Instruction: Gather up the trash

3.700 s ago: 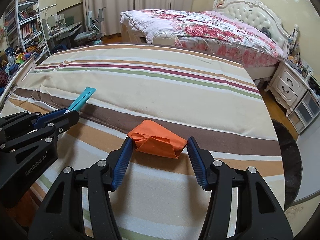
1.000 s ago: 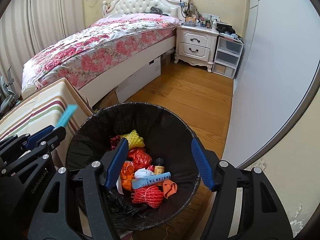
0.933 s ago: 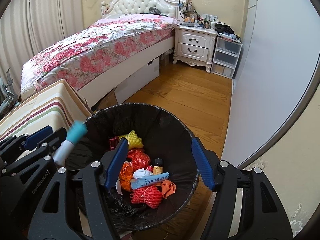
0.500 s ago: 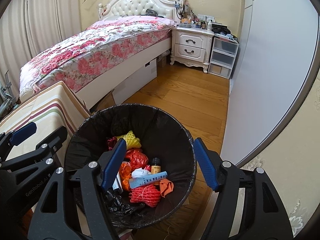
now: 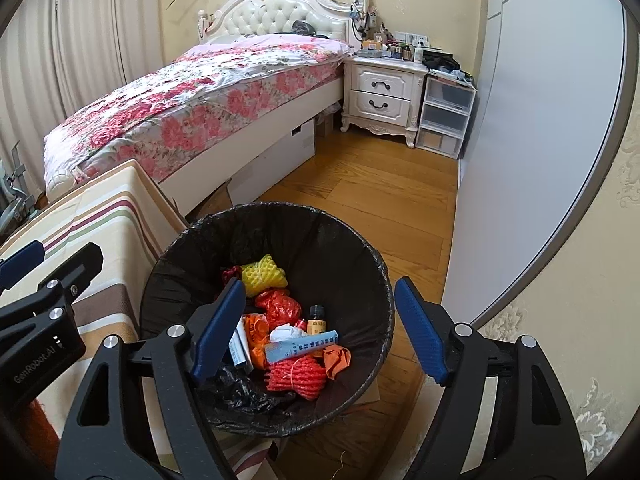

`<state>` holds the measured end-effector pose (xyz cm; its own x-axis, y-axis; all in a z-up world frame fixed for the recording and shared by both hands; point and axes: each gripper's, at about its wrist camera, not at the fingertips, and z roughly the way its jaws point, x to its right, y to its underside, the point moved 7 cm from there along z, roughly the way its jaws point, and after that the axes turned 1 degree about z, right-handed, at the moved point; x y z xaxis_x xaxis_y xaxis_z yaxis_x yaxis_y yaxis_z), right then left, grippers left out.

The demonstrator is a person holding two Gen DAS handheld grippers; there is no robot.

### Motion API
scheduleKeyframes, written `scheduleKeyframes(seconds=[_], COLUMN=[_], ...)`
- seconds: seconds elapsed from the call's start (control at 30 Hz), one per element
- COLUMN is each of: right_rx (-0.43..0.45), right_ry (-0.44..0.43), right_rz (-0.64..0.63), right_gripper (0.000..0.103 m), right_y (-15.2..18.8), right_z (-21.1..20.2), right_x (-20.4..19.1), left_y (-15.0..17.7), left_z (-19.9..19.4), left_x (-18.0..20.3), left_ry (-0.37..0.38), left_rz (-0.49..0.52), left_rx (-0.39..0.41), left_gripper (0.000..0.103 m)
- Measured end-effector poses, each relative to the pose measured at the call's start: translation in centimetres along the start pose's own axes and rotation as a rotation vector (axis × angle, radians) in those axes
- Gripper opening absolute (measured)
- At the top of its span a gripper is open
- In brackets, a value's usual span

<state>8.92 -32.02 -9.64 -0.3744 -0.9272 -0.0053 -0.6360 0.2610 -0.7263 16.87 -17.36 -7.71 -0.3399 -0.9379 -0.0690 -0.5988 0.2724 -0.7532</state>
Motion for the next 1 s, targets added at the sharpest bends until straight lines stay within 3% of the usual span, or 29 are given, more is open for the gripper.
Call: scheduleKeyframes(seconds=[0.43,1.0], right_rx=[0.078,0.146], right_ry=[-0.033,-0.07], right_rz=[-0.025,-0.075], right_gripper=[0.086,0.087], right_y=[0.5,2.4], right_z=[-5.1,-11.1], right_x=[-2.2,-5.0], left_y=[1.2,4.0], left_z=[-4.5,-10.2], left_x=[-2.2,-7.6], left_ry=[-0.006,-0.099], left_rz=[-0.027,-0.12], left_rx=[0.039,0.089], left_gripper=[0.085,0.085])
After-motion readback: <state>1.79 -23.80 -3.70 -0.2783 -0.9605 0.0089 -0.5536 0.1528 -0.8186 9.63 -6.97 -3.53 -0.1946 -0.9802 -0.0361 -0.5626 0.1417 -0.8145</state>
